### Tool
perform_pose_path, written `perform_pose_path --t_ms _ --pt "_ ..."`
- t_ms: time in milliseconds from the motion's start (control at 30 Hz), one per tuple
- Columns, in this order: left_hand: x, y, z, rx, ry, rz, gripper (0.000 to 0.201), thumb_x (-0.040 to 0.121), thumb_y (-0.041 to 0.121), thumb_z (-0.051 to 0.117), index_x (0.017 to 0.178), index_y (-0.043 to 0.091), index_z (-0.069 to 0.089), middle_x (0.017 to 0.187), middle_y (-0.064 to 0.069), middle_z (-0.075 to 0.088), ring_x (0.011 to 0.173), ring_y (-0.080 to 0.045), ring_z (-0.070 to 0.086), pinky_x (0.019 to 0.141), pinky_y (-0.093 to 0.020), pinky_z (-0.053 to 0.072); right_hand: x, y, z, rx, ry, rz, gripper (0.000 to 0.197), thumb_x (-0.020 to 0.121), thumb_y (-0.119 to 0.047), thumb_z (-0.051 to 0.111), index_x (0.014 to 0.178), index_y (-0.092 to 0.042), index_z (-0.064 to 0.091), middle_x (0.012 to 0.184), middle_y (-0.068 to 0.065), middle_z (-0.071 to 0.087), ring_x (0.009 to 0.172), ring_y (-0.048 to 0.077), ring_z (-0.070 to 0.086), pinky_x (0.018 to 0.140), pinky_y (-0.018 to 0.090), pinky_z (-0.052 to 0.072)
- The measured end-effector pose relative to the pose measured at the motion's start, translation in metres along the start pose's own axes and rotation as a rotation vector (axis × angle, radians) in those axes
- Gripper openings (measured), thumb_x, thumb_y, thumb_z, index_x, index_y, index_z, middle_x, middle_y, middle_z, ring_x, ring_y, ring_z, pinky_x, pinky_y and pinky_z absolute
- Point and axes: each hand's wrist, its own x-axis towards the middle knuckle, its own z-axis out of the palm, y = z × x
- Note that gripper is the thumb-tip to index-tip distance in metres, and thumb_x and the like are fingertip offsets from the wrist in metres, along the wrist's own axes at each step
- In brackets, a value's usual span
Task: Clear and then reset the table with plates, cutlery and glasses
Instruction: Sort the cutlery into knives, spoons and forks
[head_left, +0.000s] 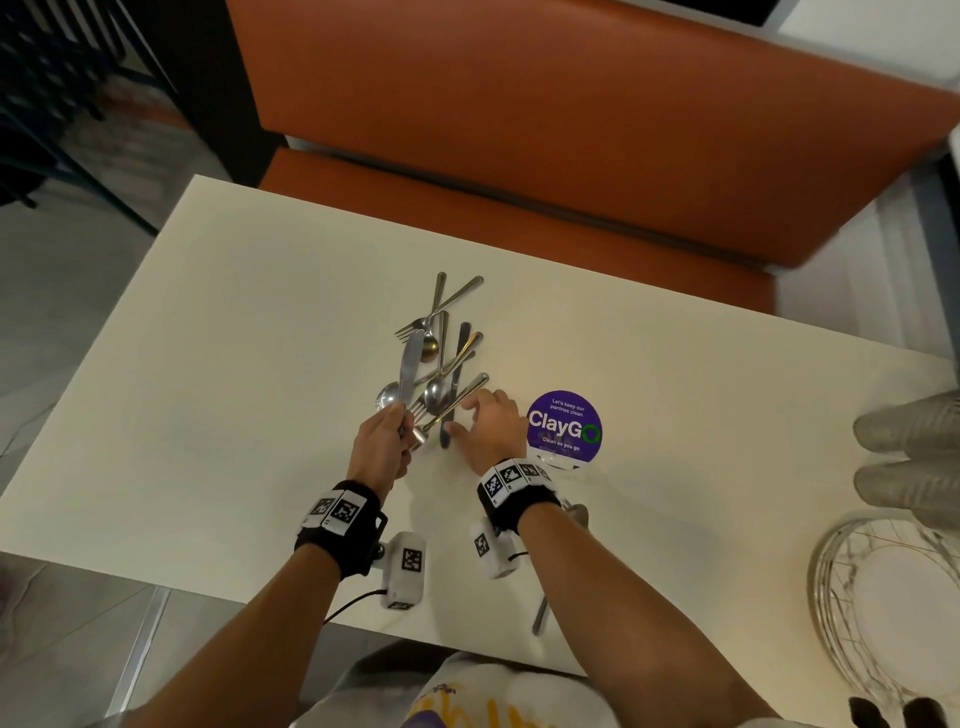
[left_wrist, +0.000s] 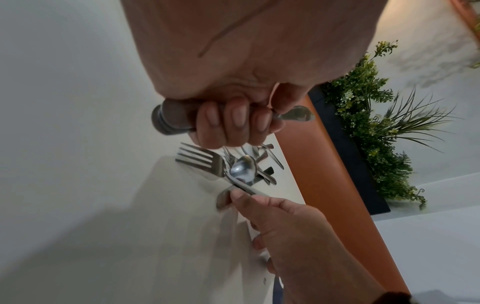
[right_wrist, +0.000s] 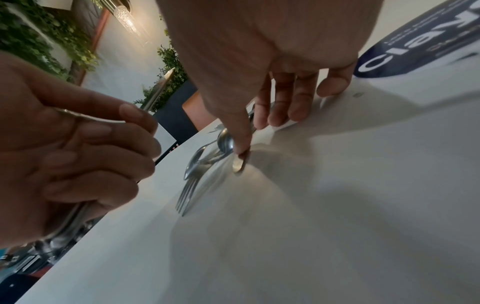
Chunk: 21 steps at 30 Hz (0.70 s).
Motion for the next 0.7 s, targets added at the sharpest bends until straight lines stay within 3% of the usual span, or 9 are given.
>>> perform_pose_path --t_ms 300,433,700 --pt "0.001 -0.004 -0.001 0.008 0.001 -0.001 0.033 0.103 0.026 0.040 0.070 0.021 0.044 0.057 0.006 0.036 0.044 -0.010 0.024 0.037 -0.018 0.021 -0.006 0.007 -0.007 0.052 -0.013 0.130 0.023 0.094 -0.025 0.066 0.111 -0.011 0.062 0.120 0.006 0.051 0.110 0.026 0.055 0.096 0.044 0.051" --pt "-0.001 -0.002 0.006 0.021 -0.011 -0.001 0.032 0.103 0.025 0.040 0.071 0.021 0.044 0.056 0.006 0.037 0.041 -0.007 0.026 0.035 -0.019 0.022 -0.009 0.013 -0.008 0.004 -0.042 0.147 0.035 0.090 -0.030 0.072 0.114 -0.007 0.061 0.121 0.009 0.051 0.112 0.025 0.054 0.098 0.040 0.050" --pt "-0.007 -0.004 0.012 0.024 -0.033 0.006 0.035 0.106 0.031 0.039 0.074 0.021 0.045 0.056 0.007 0.037 0.042 -0.008 0.025 0.036 -0.019 0.022 -0.008 0.006 -0.010 -0.127 -0.060 0.178 0.036 0.096 -0.031 0.064 0.116 -0.001 0.062 0.121 0.014 0.054 0.114 0.028 0.053 0.102 0.040 0.048"
